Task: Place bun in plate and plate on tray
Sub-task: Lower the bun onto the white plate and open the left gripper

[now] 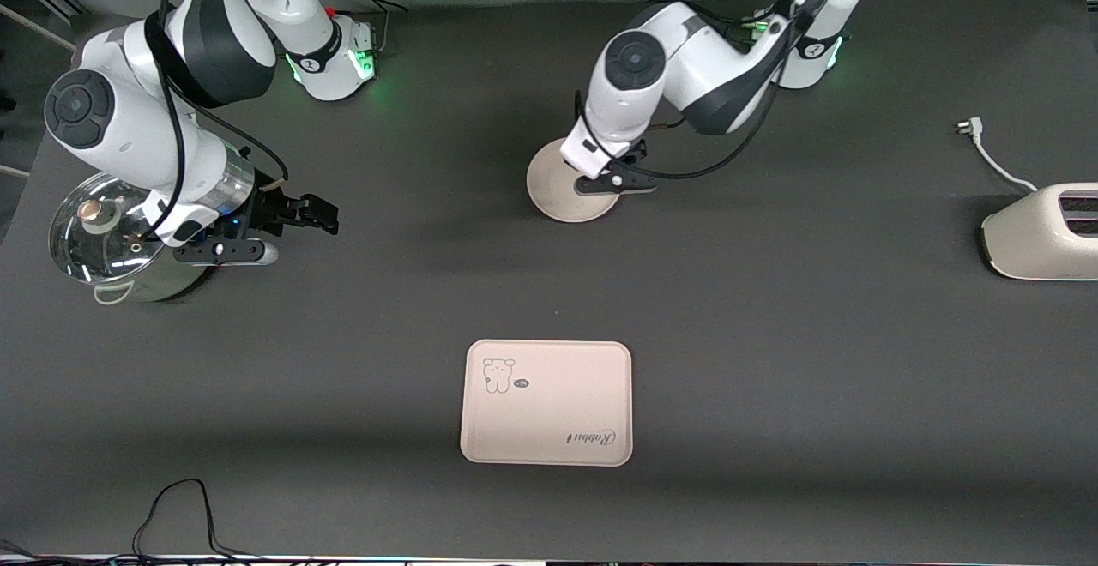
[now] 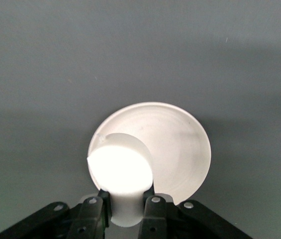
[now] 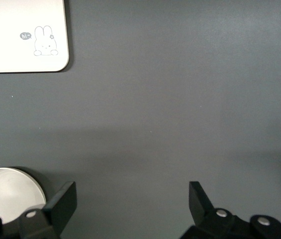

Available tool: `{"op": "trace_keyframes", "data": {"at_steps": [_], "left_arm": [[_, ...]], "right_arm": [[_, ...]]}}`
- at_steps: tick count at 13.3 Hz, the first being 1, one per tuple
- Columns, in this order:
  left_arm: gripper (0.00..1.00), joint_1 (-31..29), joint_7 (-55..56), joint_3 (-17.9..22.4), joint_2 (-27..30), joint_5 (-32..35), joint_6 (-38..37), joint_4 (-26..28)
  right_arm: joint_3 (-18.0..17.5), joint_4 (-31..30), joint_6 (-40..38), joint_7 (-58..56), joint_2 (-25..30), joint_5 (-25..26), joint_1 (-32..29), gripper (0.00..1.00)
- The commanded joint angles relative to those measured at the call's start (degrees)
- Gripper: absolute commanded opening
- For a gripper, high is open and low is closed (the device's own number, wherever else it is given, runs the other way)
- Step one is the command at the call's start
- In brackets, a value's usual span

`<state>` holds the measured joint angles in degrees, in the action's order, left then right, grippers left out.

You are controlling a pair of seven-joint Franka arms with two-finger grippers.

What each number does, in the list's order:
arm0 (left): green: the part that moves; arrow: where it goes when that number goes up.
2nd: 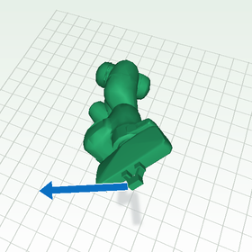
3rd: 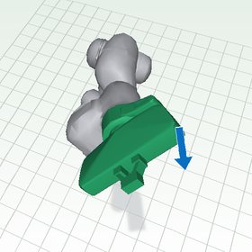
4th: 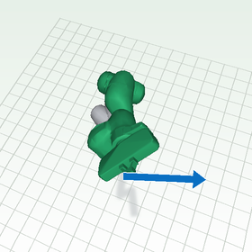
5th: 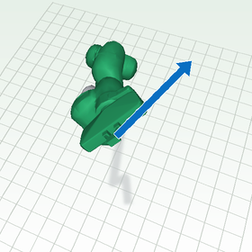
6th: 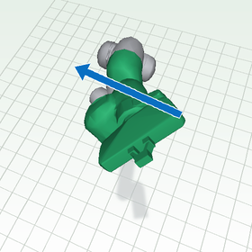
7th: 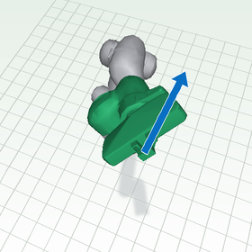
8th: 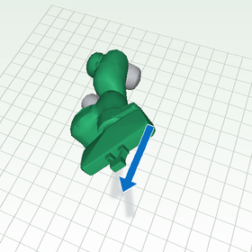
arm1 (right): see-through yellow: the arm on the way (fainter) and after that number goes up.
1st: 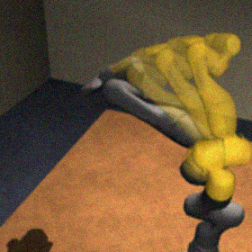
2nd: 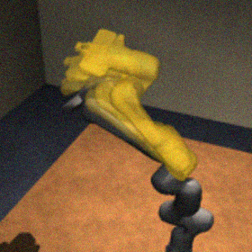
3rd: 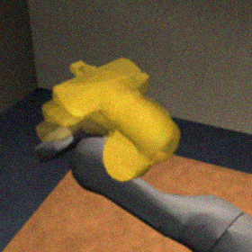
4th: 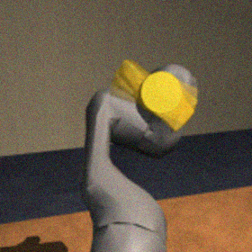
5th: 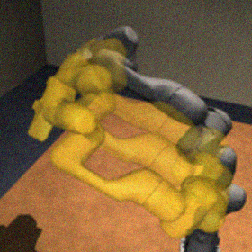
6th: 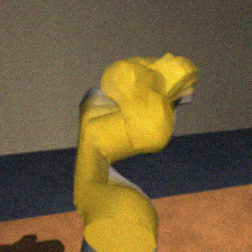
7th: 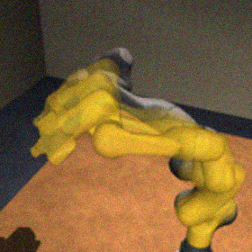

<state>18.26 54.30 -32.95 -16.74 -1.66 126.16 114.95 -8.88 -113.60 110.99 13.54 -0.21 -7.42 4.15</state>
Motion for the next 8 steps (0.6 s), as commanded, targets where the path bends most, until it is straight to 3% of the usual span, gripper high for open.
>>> {"op": "trace_keyframes", "data": {"at_steps": [1, 4, 8], "left_arm": [[0.28, 3.6, 3.5, 0.5, -3.1, 1.6, 6.2, 2.3], [0.29, 6.9, 7.0, 0.8, -7.5, 3.8, 13.4, 4.5], [0.29, 6.9, 14.3, 0.9, -12.7, 14.8, 15.5, 4.1]], "right_arm": [[0.3, 0.0, 0.7, 1.2, -0.3, -0.7, 0.6, 1.00], [0.3, 0.0, 0.6, 1.2, -0.4, -0.7, 0.7, 1.00], [0.2, 0.0, 0.6, 1.4, -0.3, -0.7, 1.1, 1.00]]}}
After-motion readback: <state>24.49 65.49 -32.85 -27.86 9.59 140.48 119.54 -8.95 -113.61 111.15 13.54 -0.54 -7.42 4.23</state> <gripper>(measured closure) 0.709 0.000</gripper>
